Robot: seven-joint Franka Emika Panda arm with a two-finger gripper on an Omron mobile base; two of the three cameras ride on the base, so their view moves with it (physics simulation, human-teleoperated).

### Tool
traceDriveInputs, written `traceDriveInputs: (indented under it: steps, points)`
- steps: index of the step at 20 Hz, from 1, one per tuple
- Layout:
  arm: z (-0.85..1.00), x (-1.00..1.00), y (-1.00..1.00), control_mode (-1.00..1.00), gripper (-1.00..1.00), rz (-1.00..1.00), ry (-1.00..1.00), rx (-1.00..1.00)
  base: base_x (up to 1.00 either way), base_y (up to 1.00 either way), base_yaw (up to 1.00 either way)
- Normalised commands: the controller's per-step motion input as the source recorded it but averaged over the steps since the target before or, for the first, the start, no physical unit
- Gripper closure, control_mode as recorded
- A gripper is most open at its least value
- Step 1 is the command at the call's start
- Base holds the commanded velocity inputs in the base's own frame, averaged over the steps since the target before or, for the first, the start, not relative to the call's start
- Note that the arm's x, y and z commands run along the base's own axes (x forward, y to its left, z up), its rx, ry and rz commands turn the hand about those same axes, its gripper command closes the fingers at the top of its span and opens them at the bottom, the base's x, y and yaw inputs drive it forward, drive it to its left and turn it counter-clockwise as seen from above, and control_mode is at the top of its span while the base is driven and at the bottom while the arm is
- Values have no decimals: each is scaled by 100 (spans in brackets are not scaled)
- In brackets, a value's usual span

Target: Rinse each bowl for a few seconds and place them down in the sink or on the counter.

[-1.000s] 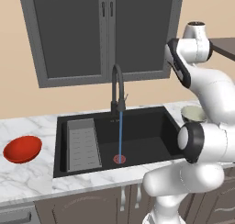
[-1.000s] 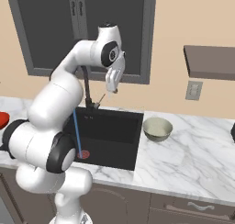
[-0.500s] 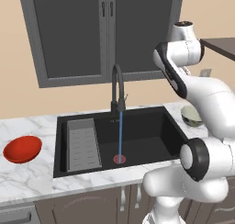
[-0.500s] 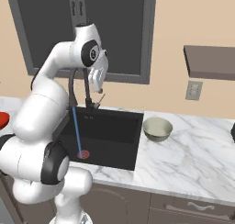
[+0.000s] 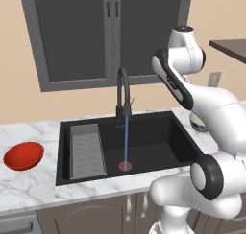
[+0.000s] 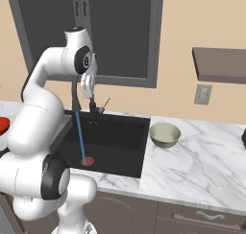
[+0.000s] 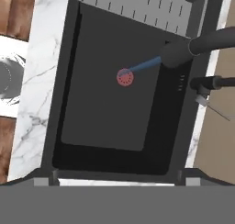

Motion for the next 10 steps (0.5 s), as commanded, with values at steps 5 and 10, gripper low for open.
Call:
traceDriveInputs:
  steps: [5,10]
  points:
    - [0,-2,43,-100,-100,18,0,10,0,0,0]
    - [0,-3,44,-100,-100,18,0,5,0,0,0]
